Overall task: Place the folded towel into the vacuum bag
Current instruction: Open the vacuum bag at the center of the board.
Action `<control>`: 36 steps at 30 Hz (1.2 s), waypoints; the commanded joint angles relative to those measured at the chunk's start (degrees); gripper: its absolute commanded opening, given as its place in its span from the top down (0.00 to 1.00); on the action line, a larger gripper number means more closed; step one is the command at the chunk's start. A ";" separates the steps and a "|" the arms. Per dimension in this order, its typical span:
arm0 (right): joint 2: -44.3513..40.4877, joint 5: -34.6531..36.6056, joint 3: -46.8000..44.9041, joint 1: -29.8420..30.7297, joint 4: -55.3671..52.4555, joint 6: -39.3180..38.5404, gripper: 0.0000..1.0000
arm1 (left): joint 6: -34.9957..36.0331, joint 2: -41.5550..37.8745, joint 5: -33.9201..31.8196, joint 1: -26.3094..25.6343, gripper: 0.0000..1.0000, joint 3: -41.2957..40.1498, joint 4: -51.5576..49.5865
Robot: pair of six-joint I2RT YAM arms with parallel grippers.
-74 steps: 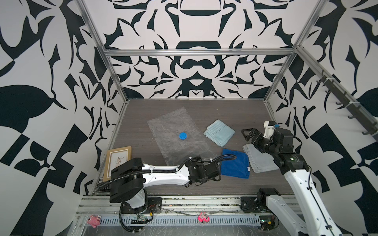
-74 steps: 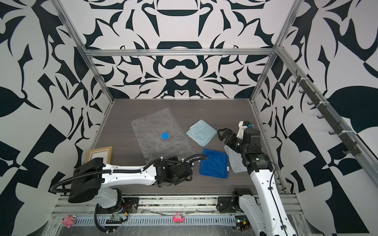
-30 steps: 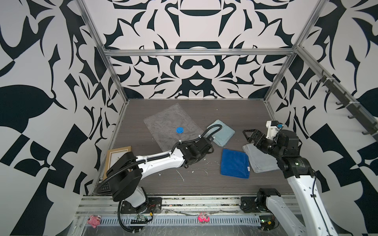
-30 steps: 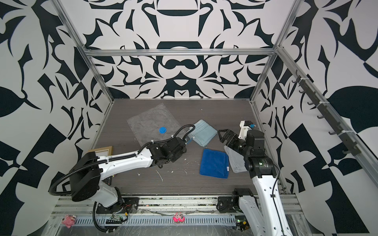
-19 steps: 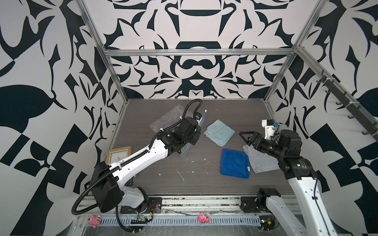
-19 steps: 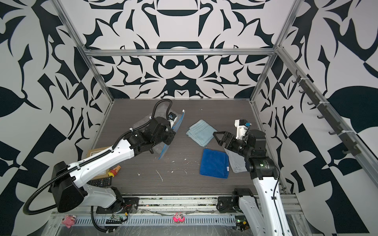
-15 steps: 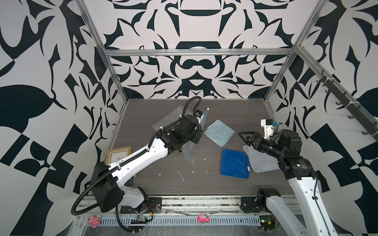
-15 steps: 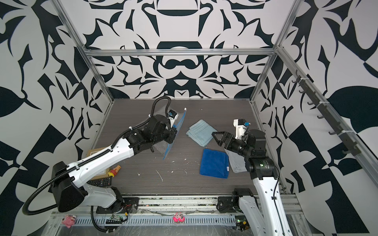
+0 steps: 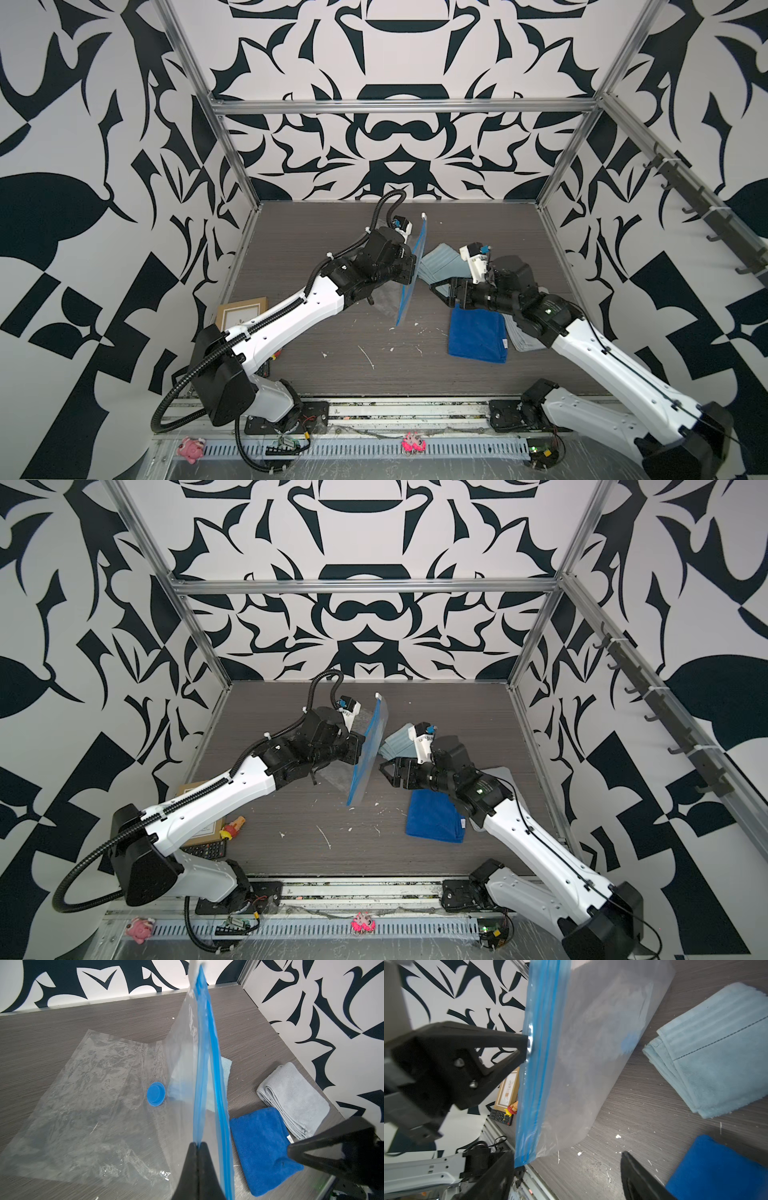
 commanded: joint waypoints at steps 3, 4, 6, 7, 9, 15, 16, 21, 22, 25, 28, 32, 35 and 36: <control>4.06 12.23 5.92 6.28 7.27 -1.20 0.24 | -2.30 1.26 -0.44 0.30 1.00 2.77 1.55; 4.90 13.49 6.58 7.42 7.22 -1.14 0.25 | -2.32 1.46 -0.32 0.30 1.00 2.89 1.65; 6.18 16.79 7.43 9.73 7.30 -1.40 0.26 | -2.18 1.78 -0.33 0.30 1.00 3.47 1.66; 6.57 18.87 7.71 10.71 7.19 -1.34 0.27 | -2.18 1.92 -0.37 0.30 1.00 3.58 1.74; 7.35 20.71 8.12 11.62 7.23 -1.32 0.28 | -2.09 2.16 -0.40 0.30 1.00 3.78 2.05; 10.48 26.13 8.80 12.87 6.30 0.13 0.35 | -2.26 2.36 0.09 0.30 1.00 4.21 2.71; 10.95 27.01 8.79 12.94 6.08 0.38 0.38 | -2.26 2.23 0.04 0.30 1.00 4.05 2.87; 12.53 30.61 8.80 13.22 5.09 0.56 0.46 | -2.69 1.20 -1.14 0.30 1.00 3.38 3.44; 12.66 30.89 8.80 13.25 4.93 0.57 0.48 | -2.78 0.91 -1.43 0.30 1.00 3.19 3.58; 13.35 31.19 8.89 13.57 4.43 0.42 0.53 | -3.55 -0.09 -2.95 0.30 1.00 2.15 4.45; 14.12 31.65 8.80 14.46 3.99 0.37 0.54 | -4.68 -1.06 -4.20 0.30 1.00 1.01 5.56; 15.58 32.59 8.94 16.26 3.85 0.75 0.54 | -6.24 -1.75 -5.65 0.30 1.00 -0.13 6.82; 16.61 33.92 9.65 18.02 3.77 0.68 0.53 | -6.91 -2.13 -7.12 0.27 1.00 -0.96 7.97; 17.02 34.65 10.17 18.74 3.41 0.50 0.52 | -7.23 -2.21 -7.67 0.25 1.00 -1.09 8.16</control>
